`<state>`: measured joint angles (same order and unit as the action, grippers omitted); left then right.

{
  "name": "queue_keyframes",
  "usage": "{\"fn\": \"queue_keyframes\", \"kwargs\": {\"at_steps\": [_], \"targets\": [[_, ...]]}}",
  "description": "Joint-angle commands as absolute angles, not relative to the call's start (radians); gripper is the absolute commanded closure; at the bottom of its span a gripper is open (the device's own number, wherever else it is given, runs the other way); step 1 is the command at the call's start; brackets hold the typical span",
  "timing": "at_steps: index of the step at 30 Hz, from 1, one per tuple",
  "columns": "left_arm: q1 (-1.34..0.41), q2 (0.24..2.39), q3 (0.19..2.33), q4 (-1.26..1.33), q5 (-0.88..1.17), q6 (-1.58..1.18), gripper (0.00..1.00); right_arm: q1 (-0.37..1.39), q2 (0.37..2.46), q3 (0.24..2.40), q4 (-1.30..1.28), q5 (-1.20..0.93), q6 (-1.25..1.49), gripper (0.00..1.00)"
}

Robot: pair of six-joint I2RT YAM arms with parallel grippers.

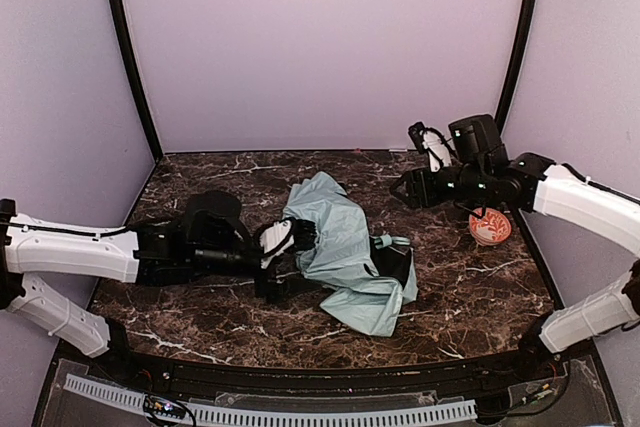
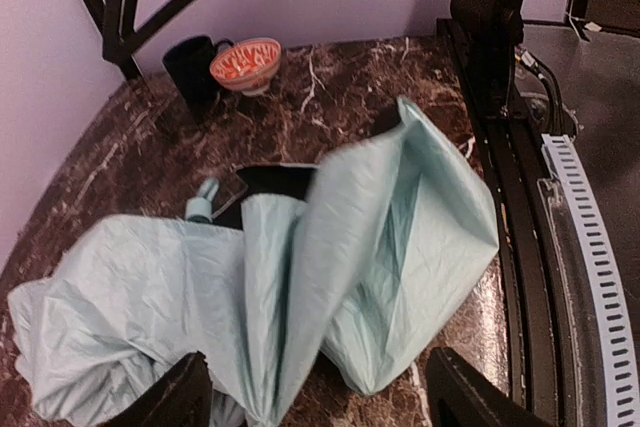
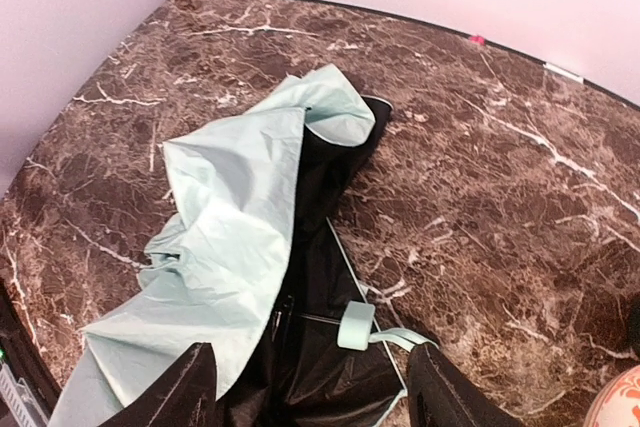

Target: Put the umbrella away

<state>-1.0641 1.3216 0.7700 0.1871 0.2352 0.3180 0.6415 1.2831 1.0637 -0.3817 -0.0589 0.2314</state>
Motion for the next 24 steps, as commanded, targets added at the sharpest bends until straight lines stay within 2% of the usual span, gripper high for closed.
{"fn": "queue_keyframes", "kwargs": {"at_steps": [1, 4, 6, 9, 11, 15, 20, 24], "targets": [[-1.048, 1.287, 0.743, 0.259, 0.164, 0.272, 0.22, 0.658, 1.312, 1.089, -0.352, -0.076, 0.217, 0.34], [-0.944, 1.381, 0.840, 0.172, 0.023, 0.100, 0.27, 0.648, 1.428, 1.143, -0.415, 0.023, 0.271, 0.30], [-0.868, 1.448, 0.906, 0.053, -0.033, -0.011, 0.31, 0.631, 1.493, 1.189, -0.440, 0.008, 0.300, 0.25], [-0.838, 1.505, 0.910, 0.011, -0.065, -0.078, 0.33, 0.627, 1.577, 1.200, -0.420, 0.012, 0.337, 0.18], [-0.835, 1.535, 0.907, 0.000, -0.050, -0.106, 0.33, 0.629, 1.641, 1.200, -0.406, -0.025, 0.347, 0.17], [-0.828, 1.608, 0.908, -0.036, -0.040, -0.122, 0.40, 0.636, 1.725, 1.175, -0.347, -0.120, 0.373, 0.25], [-0.825, 1.695, 0.911, -0.033, 0.002, -0.117, 0.43, 0.665, 1.800, 1.160, -0.315, -0.143, 0.393, 0.31], [-0.825, 1.755, 0.907, 0.070, 0.042, -0.073, 0.45, 0.683, 1.846, 1.159, -0.301, -0.157, 0.393, 0.46]]}}
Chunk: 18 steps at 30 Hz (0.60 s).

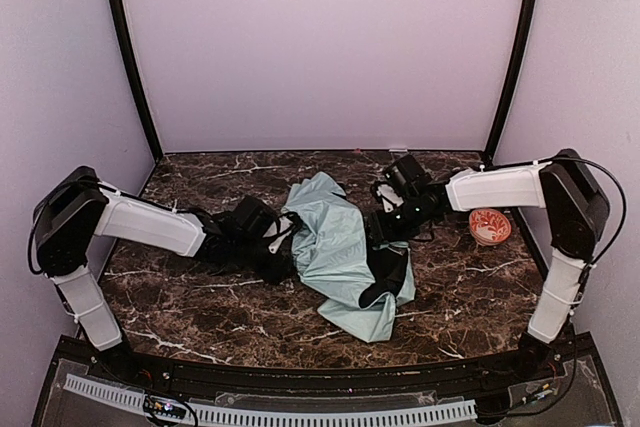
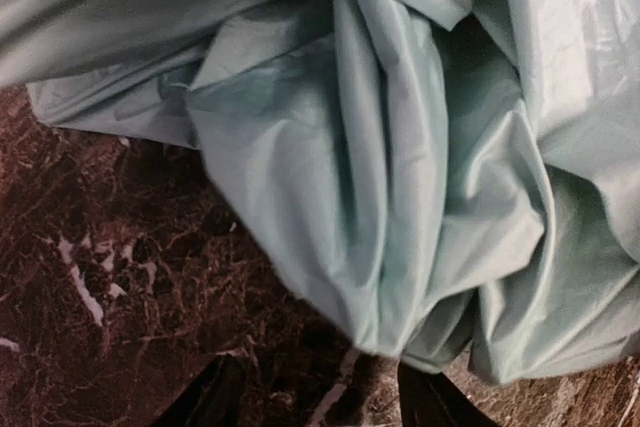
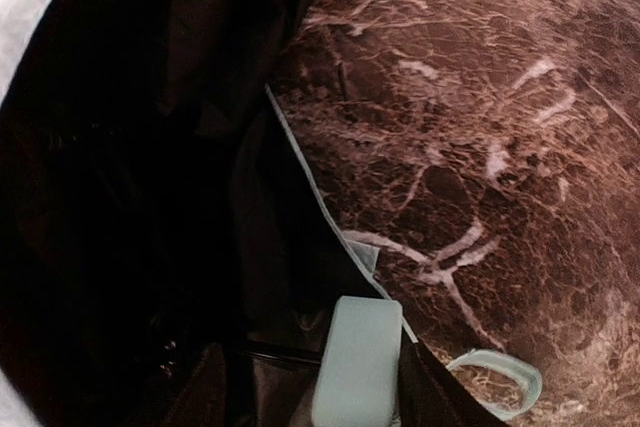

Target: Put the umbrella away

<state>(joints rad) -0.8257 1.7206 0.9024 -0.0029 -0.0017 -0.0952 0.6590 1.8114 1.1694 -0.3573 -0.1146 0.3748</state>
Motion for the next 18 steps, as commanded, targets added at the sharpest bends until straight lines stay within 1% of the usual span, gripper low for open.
{"fn": "queue_keyframes", "kwargs": {"at_steps": [1, 3, 8, 12, 16, 18], "targets": [[-0.825, 1.770, 0.913, 0.087, 0.043, -0.066, 0.45, 0.687, 1.847, 1.145, -0.291, -0.165, 0.398, 0.49], [-0.826, 1.792, 0.928, 0.106, 0.065, -0.052, 0.45, 0.693, 1.840, 1.111, -0.260, -0.193, 0.408, 0.56], [-0.828, 1.822, 0.941, 0.195, 0.131, -0.011, 0.46, 0.713, 1.819, 1.086, -0.208, -0.207, 0.414, 0.67], [-0.863, 1.828, 0.956, 0.256, 0.164, 0.068, 0.46, 0.757, 1.783, 1.060, -0.091, -0.256, 0.399, 0.70], [-0.916, 1.853, 1.009, 0.229, 0.110, 0.140, 0.46, 0.792, 1.728, 1.046, -0.023, -0.233, 0.397, 0.71], [-0.923, 1.846, 1.011, 0.236, 0.108, 0.140, 0.46, 0.798, 1.677, 1.004, 0.041, -0.222, 0.422, 0.73]]}}
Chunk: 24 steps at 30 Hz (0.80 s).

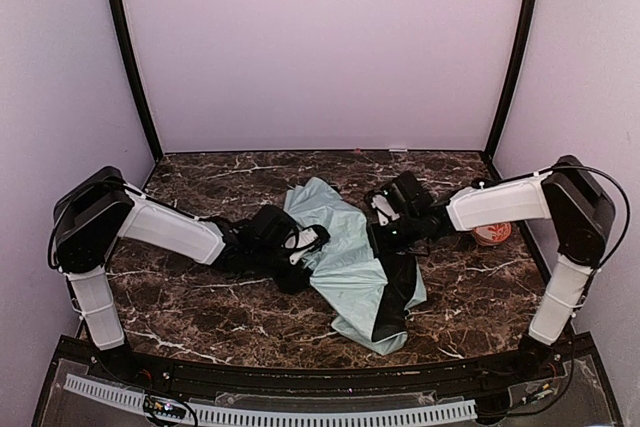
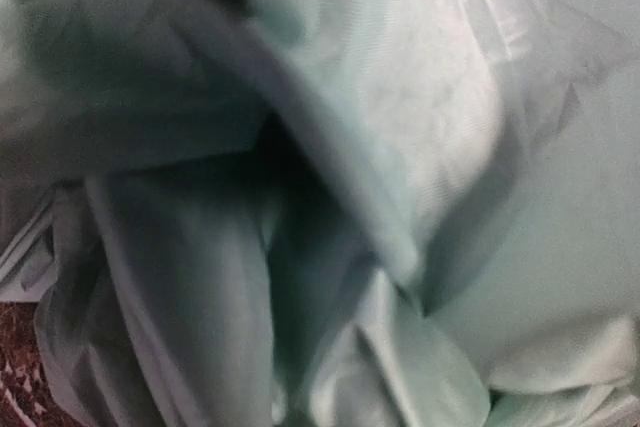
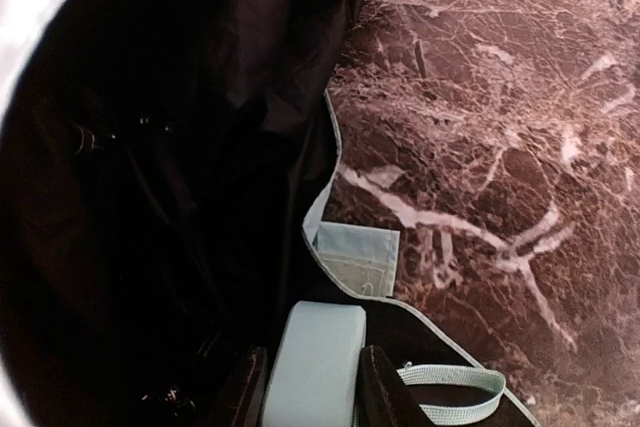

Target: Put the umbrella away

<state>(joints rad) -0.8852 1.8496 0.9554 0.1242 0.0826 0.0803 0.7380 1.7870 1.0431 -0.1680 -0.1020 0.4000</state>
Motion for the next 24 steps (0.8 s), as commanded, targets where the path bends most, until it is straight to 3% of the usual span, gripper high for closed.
{"fn": "queue_keyframes", "kwargs": {"at_steps": [1, 10, 19, 24], "targets": [[-0.925, 1.839, 1.008, 0.242, 0.106, 0.139, 0.46, 0.797, 1.645, 0.974, 0.085, -0.217, 0.439, 0.75], [-0.925, 1.774, 0.947, 0.277, 0.013, 0.215, 0.41, 0.797, 1.476, 0.799, 0.264, -0.132, 0.532, 0.80], [-0.925, 1.746, 0.866, 0.249, -0.132, 0.221, 0.24, 0.797, 1.493, 0.687, 0.269, 0.010, 0.658, 0.81], [-0.925, 1.659, 0.803, 0.221, -0.207, 0.216, 0.22, 0.795, 1.532, 0.680, 0.285, 0.018, 0.631, 0.80]]}}
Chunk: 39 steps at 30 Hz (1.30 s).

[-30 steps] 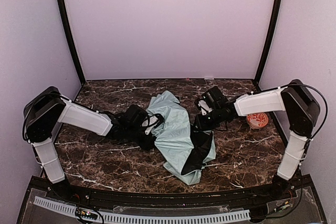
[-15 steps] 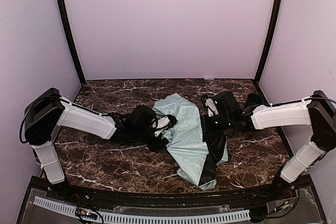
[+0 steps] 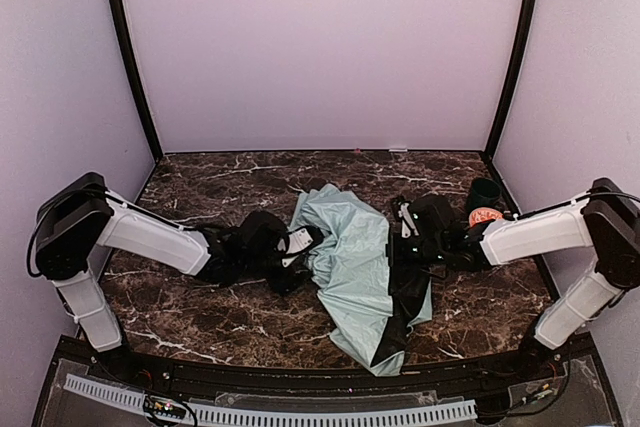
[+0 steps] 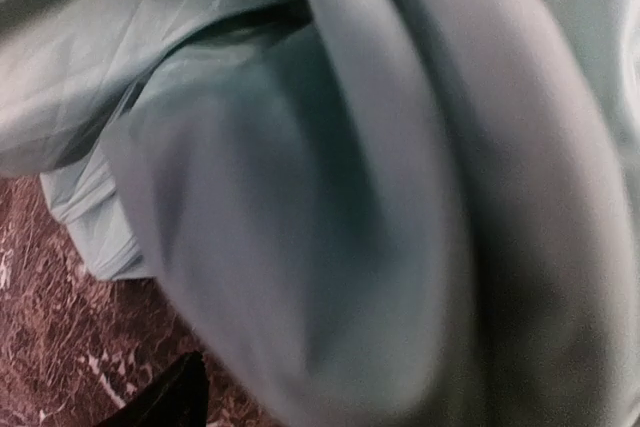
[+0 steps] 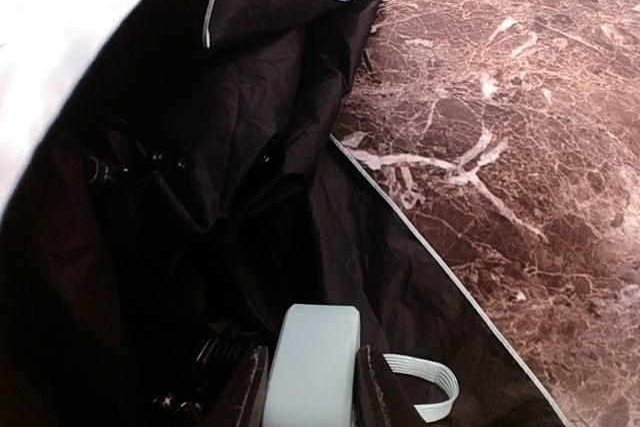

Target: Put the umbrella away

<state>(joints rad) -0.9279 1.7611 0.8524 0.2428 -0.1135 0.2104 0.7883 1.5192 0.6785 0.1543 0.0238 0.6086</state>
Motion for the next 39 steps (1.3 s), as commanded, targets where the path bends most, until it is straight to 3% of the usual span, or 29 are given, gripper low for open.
{"fn": "queue_keyframes", "kwargs": {"at_steps": [1, 9, 18, 21, 30, 39], "targets": [[-0.925, 1.634, 0.791, 0.221, -0.205, 0.207, 0.22, 0.793, 1.531, 0.682, 0.289, 0.017, 0.626, 0.81], [-0.937, 1.473, 0.737, 0.249, -0.106, 0.183, 0.26, 0.737, 1.432, 0.853, 0.183, -0.020, 0.542, 0.93], [-0.938, 1.354, 0.609, 0.434, 0.065, 0.197, 0.35, 0.644, 1.301, 1.021, 0.112, -0.131, 0.410, 0.95], [-0.947, 1.366, 0.612, 0.442, 0.149, 0.209, 0.35, 0.636, 1.304, 1.062, 0.078, -0.136, 0.375, 0.96], [-0.974, 1.474, 0.614, 0.718, 0.287, 0.192, 0.25, 0.628, 1.334, 1.185, 0.021, -0.201, 0.314, 0.96], [-0.999, 1.665, 0.658, 0.944, 0.277, 0.241, 0.23, 0.627, 1.368, 1.210, 0.056, -0.154, 0.385, 0.98]]}}
